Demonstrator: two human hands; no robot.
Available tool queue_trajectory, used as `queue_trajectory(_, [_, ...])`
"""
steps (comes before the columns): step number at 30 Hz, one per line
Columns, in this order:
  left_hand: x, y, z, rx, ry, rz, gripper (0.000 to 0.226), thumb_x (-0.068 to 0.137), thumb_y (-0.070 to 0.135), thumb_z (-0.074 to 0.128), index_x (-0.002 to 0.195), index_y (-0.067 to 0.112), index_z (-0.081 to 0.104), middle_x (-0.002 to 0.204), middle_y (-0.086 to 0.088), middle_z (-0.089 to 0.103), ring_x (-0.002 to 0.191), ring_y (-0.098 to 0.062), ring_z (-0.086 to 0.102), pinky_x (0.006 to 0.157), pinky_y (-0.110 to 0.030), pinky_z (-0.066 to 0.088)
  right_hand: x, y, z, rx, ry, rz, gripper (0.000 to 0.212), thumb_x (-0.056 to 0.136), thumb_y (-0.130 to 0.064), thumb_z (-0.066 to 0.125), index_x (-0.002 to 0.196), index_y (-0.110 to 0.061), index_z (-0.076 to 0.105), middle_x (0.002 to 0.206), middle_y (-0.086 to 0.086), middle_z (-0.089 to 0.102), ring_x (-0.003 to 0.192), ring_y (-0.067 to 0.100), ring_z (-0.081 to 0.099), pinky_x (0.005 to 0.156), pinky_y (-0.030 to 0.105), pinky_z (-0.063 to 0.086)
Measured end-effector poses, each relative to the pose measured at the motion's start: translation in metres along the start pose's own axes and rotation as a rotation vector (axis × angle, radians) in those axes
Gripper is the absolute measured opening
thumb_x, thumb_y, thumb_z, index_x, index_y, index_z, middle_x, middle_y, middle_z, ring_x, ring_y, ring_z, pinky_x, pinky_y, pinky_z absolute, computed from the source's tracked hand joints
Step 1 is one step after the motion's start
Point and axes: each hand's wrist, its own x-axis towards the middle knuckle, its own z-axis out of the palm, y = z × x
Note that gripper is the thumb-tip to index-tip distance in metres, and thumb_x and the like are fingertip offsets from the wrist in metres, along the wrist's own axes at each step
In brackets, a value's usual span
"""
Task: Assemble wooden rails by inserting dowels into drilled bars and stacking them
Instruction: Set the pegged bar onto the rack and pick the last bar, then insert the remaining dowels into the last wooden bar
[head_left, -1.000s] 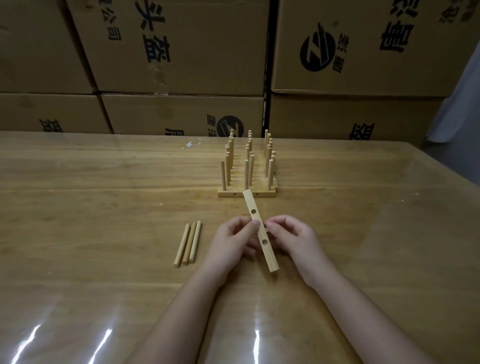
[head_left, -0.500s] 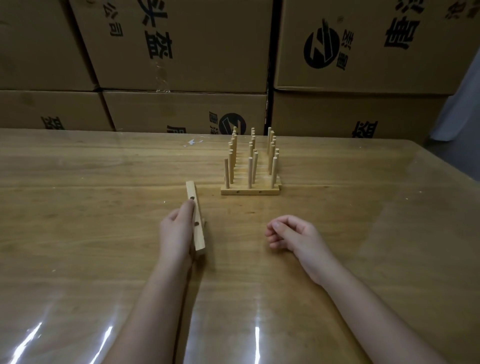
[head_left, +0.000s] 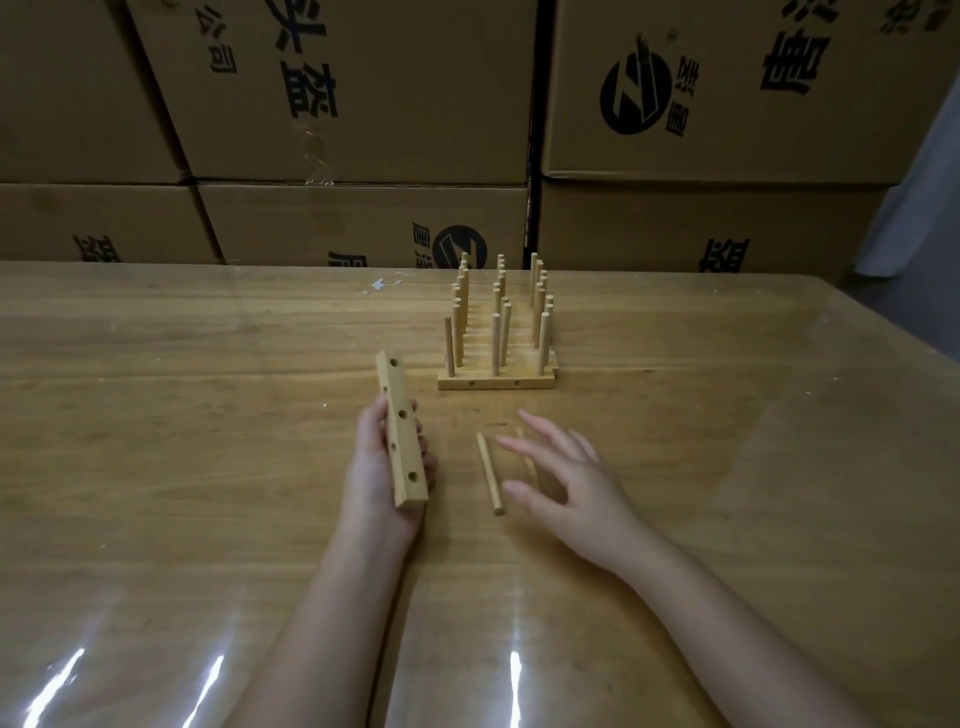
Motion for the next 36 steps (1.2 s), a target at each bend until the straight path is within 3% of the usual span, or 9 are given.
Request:
queue_trajectory(2, [0.002,-0.01,0.002,0.071,-0.032,-0.026,0.028,0.092,0.041,0.053,0.091,0.015,0.064,0.059,0.006,0.056,0.046,-0.005,0.051,0.045,-0.02,0.044,-0.001,0.0,0.001,-0.172,-0.112,-0.021,0.045,0.086,-0.062,0.043,0.131,-0.058,0.035,0.152,-0.028,0.005,0.139,0.005,-0.004,0.11,0.039,0.0])
queue_trajectory(4, [0.006,-0.015,0.003,0.131,-0.076,-0.027,0.031,0.092,0.041,0.053,0.093,0.013,0.066,0.06,0.005,0.057,0.046,-0.005,0.051,0.045,-0.021,0.044,-0.001,0.0,0.004,-0.301,-0.147,-0.036,0.044,0.088,-0.06,0.041,0.132,-0.051,0.039,0.152,-0.026,0.012,0.141,0.007,-0.001,0.112,0.04,0.0])
queue_trajectory(12, [0.005,-0.026,0.009,0.249,-0.273,0.006,0.04,0.097,0.039,0.045,0.097,0.009,0.072,0.066,0.001,0.058,0.055,-0.008,0.052,0.054,-0.023,0.043,0.0,0.005,0.001,-0.367,0.137,0.041,0.026,0.093,-0.034,0.048,0.115,-0.033,0.062,0.125,-0.021,0.054,0.126,0.005,0.035,0.102,0.028,0.025])
queue_trajectory(16, [-0.001,-0.03,0.013,0.419,-0.296,0.063,0.039,0.098,0.041,0.043,0.099,0.016,0.072,0.069,0.001,0.059,0.059,-0.01,0.055,0.057,-0.024,0.043,0.002,0.01,-0.003,-0.379,0.211,0.118,0.017,0.091,-0.028,0.054,0.103,-0.03,0.066,0.118,-0.014,0.058,0.118,0.011,0.044,0.095,0.029,0.035])
queue_trajectory(20, [-0.003,-0.03,0.017,0.392,-0.279,0.089,0.036,0.099,0.038,0.041,0.101,0.015,0.068,0.067,0.002,0.06,0.053,-0.009,0.054,0.051,-0.022,0.046,0.003,0.014,-0.002,-0.435,0.255,0.158,0.022,0.091,-0.028,0.054,0.112,-0.032,0.061,0.115,-0.01,0.057,0.111,0.012,0.05,0.096,0.03,0.031])
queue_trajectory(23, [-0.003,-0.029,0.017,0.419,-0.284,0.081,0.038,0.1,0.038,0.038,0.102,0.015,0.068,0.065,0.004,0.06,0.049,-0.008,0.051,0.045,-0.019,0.043,0.005,0.017,-0.003,-0.232,0.332,0.208,0.024,0.09,-0.025,0.057,0.113,-0.029,0.062,0.106,-0.014,0.057,0.102,0.01,0.053,0.095,0.027,0.039])
queue_trajectory(26, [-0.004,-0.031,0.018,0.488,-0.305,0.091,0.04,0.102,0.038,0.036,0.103,0.012,0.067,0.067,0.003,0.061,0.047,-0.009,0.048,0.044,-0.019,0.041,0.006,0.018,-0.009,0.176,0.446,0.251,0.018,0.088,-0.017,0.061,0.1,-0.031,0.064,0.098,-0.017,0.057,0.09,0.0,0.057,0.07,0.007,0.045])
queue_trajectory(29, [-0.005,-0.034,0.019,0.571,-0.322,0.123,0.04,0.103,0.035,0.033,0.104,0.01,0.065,0.069,0.001,0.065,0.044,-0.008,0.046,0.044,-0.019,0.04,0.008,0.016,-0.012,0.436,0.486,0.221,0.021,0.088,-0.007,0.06,0.091,-0.028,0.062,0.1,-0.005,0.06,0.081,-0.002,0.065,0.065,0.005,0.046])
queue_trajectory(36, [-0.007,-0.036,0.02,0.743,-0.356,0.142,0.035,0.103,0.036,0.031,0.108,0.013,0.058,0.065,0.004,0.058,0.049,-0.008,0.047,0.05,-0.021,0.042,0.005,0.01,-0.008,0.245,0.585,0.024,0.018,0.092,-0.007,0.053,0.104,-0.018,0.06,0.102,-0.008,0.053,0.088,0.004,0.061,0.075,0.01,0.047])
